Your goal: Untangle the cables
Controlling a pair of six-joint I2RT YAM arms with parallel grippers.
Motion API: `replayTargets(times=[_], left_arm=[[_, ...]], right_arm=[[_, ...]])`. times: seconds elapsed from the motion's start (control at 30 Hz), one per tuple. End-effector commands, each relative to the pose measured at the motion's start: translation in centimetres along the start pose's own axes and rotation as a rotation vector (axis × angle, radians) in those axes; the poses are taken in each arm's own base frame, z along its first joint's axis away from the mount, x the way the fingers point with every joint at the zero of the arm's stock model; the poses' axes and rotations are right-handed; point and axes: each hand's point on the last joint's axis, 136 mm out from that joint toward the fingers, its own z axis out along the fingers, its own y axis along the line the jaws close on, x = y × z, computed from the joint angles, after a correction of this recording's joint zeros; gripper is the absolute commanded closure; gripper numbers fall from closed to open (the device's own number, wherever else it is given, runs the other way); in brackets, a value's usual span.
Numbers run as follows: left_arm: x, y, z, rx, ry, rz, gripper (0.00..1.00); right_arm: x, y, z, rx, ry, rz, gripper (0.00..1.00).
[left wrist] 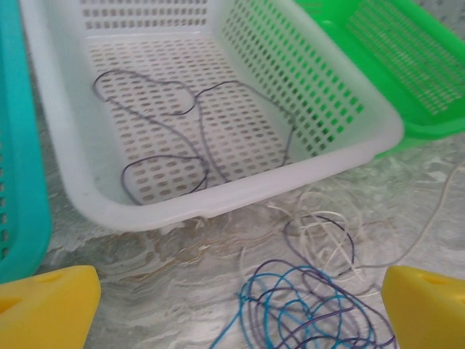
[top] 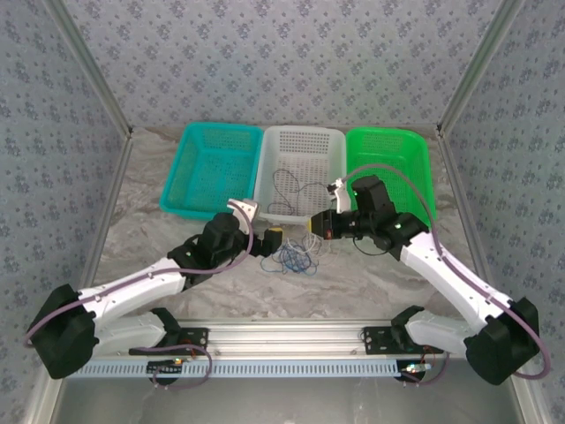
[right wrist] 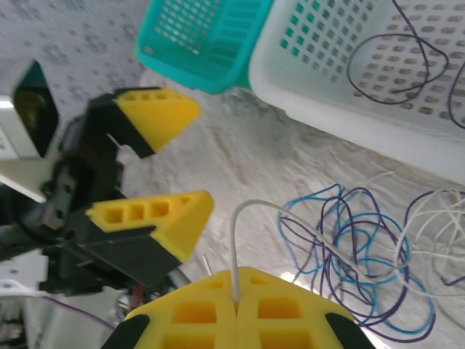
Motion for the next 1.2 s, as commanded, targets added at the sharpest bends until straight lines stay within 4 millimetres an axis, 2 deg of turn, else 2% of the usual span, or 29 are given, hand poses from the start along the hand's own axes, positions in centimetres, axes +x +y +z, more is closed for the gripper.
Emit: replayTargets(times=[0.0,0.23,0.37,0.53,0.73,0.93,1.17], left_arm=[[-1.7,-2.3,-0.8,0.128,-0.066,0.029,0.01],[-2.2,-4.5,-1.8,0.253,-0.114,0.063,0.0],[-2.8,-6.1,-3.6,0.361,-0.204,0.054,0.0],[-3.0,-6.9,-5.3,0.428,-0.281,0.011,0.01],[-3.0,-7.9,-4.8,0.464,-0.263,-0.063,0.01],[-3.1,-8.1,-3.2,0.451,-0.232,-0.145,0.0],[-4.2,-8.7,-2.7,0.481,-0.257,-0.245,0.01]], right_arm=[[-0.5,2.2,-1.2,-0.108,-0.03,0.052,1.0],[-0.8,1.7,-1.7,-0.091,-0.072,0.099,1.0],[-1.4,0.5,-1.5,-0.054,-0.118,0.14,1.0],[-1.9,-0.4,-0.7,-0.071,-0.168,0.199,1.0],[-2.7,-0.3,-0.3,-0.106,-0.215,0.228,1.0],[-3.2,0.0,-0.9,-0.104,-0.249,0.221,1.0],[-2.9,0.2,-0.5,-0.109,-0.255,0.211,1.0]])
